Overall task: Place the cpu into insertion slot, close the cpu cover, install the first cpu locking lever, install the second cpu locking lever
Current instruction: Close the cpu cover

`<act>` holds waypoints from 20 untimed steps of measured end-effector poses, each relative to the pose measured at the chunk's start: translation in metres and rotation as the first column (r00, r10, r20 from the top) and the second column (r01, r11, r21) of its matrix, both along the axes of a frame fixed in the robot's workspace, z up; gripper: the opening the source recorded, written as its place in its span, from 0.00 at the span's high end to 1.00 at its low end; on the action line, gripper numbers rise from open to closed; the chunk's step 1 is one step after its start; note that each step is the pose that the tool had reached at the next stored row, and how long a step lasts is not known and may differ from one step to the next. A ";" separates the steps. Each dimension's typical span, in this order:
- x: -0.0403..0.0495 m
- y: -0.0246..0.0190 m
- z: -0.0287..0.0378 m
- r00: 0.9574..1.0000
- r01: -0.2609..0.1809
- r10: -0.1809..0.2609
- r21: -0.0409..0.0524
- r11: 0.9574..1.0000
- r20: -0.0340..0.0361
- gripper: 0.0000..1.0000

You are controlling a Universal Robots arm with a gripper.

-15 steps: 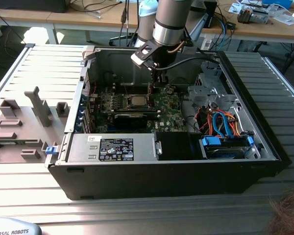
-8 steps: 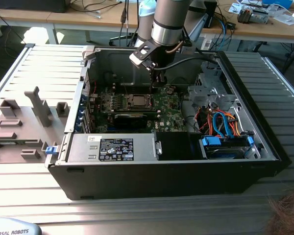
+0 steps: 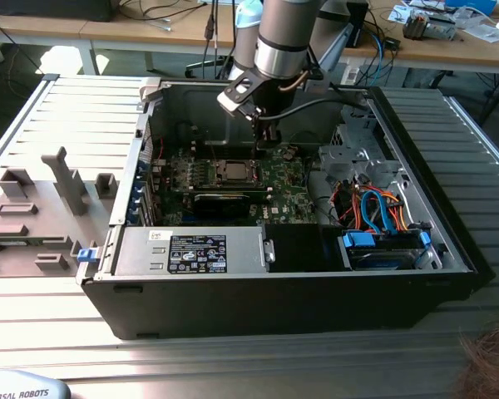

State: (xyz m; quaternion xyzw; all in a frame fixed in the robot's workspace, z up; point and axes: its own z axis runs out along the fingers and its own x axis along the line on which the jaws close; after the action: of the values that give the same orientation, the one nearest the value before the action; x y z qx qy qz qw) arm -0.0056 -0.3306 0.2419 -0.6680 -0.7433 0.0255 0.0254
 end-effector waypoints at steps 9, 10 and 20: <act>-0.0025 0.0000 -0.0029 1.000 0.000 0.000 0.000 1.000 0.000 0.89; -0.0027 0.0000 -0.0032 1.000 0.000 0.000 0.000 1.000 0.000 0.89; -0.0056 0.0000 -0.0066 1.000 0.000 0.000 0.000 1.000 0.000 0.89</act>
State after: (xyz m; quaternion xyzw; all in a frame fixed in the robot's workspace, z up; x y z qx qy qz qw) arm -0.0112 -0.3306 0.2352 -0.6680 -0.7433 0.0255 0.0254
